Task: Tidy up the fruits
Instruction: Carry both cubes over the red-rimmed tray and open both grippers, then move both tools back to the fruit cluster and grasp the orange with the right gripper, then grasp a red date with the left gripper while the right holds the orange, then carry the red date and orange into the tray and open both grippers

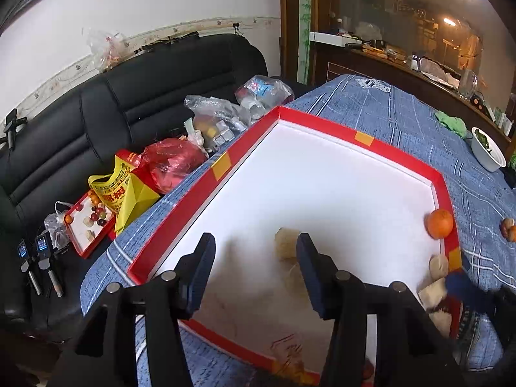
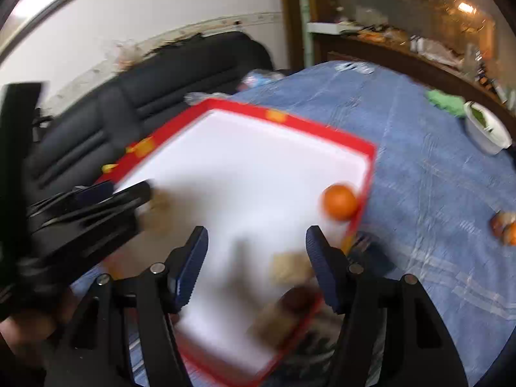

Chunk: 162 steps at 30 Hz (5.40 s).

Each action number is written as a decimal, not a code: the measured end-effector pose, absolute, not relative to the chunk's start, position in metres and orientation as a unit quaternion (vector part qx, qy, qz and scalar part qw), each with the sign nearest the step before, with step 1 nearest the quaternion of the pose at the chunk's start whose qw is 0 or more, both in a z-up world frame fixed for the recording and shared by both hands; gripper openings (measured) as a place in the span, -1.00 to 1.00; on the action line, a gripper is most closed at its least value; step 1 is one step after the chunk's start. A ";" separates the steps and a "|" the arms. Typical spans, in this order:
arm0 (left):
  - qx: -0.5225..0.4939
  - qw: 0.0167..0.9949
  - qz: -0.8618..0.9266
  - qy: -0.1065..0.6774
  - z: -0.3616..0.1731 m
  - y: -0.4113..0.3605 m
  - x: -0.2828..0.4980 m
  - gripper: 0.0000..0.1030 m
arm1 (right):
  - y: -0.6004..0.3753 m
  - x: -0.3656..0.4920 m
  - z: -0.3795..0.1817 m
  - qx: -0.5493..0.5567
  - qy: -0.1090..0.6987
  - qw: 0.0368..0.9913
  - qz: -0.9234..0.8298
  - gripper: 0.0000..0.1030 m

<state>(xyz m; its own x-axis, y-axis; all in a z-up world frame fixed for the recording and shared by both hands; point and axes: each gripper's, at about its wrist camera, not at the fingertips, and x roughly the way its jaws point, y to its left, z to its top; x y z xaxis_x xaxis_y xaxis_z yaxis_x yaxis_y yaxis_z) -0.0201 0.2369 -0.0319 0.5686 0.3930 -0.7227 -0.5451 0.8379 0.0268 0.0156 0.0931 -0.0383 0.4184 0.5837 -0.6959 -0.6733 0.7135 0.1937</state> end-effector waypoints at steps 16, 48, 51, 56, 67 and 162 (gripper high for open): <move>-0.091 0.882 0.263 0.381 -0.022 0.229 -0.036 0.01 | 0.097 -0.038 -0.057 -0.042 0.451 0.758 0.470 0.31; -0.005 0.900 0.011 0.435 -0.044 -0.038 0.143 0.10 | -0.200 0.209 -0.063 0.102 0.447 0.881 0.119 -0.34; -0.005 0.900 0.007 0.436 -0.047 -0.040 0.145 0.10 | -0.203 0.206 -0.063 0.108 0.448 0.878 0.129 -0.34; -0.005 0.899 0.009 0.439 -0.048 -0.037 0.149 0.10 | -0.218 0.216 -0.073 0.162 0.463 0.857 0.159 -0.34; -0.005 0.901 -0.002 0.434 -0.054 -0.050 0.165 0.10 | -0.228 0.217 -0.078 0.190 0.474 0.837 0.196 -0.39; -0.141 0.916 0.093 0.364 -0.015 0.172 -0.004 -0.77 | -0.015 0.056 -0.012 0.043 0.380 0.860 0.339 -0.38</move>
